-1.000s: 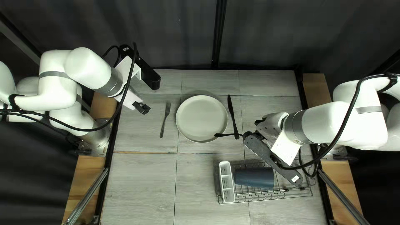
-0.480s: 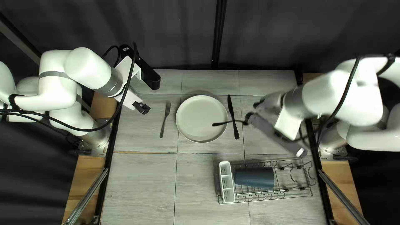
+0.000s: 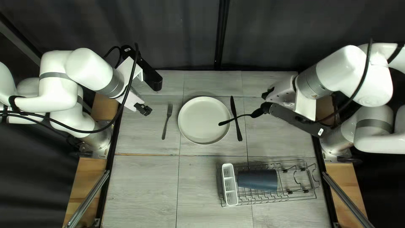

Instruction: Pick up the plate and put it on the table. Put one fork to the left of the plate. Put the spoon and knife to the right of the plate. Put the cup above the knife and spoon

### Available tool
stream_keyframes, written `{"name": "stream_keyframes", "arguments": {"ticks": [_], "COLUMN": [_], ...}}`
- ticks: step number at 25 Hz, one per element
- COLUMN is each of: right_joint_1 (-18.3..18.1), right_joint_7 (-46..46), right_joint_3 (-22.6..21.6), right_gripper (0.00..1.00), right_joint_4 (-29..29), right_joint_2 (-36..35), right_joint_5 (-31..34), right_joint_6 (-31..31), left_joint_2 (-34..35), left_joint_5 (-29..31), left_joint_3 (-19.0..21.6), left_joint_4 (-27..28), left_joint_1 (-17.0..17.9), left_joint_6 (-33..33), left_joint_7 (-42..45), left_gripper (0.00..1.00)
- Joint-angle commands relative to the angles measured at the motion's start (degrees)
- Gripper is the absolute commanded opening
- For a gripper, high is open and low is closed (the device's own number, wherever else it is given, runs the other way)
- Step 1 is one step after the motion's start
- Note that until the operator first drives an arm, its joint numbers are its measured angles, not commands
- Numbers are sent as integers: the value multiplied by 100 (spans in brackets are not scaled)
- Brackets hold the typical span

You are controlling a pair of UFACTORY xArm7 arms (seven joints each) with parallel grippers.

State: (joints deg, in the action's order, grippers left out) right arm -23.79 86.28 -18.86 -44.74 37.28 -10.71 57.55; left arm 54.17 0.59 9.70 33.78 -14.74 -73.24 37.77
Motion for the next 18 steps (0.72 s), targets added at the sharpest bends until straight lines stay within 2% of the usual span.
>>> {"name": "stream_keyframes", "arguments": {"ticks": [1, 7, 11, 18], "right_joint_1": [0, 0, 0, 0], "right_joint_7": [2, 2, 2, 2], "right_joint_3": [1, 1, 1, 1], "right_gripper": [0, 0, 0, 0], "right_joint_4": [1, 1, 1, 1], "right_joint_2": [0, 0, 0, 0], "right_joint_5": [0, 0, 0, 0], "right_joint_6": [-1, -1, -1, -1], "left_joint_2": [-488, -1390, -2345, -3019], "left_joint_5": [158, 120, -21, -192], "left_joint_3": [196, 208, 125, -154], "left_joint_4": [254, 579, 898, 921], "left_joint_1": [92, 365, 585, 897], "left_joint_6": [883, 1950, 2811, 3773], "left_joint_7": [-225, -817, -1428, -2507], "left_gripper": [100, 100, 100, 100]}}
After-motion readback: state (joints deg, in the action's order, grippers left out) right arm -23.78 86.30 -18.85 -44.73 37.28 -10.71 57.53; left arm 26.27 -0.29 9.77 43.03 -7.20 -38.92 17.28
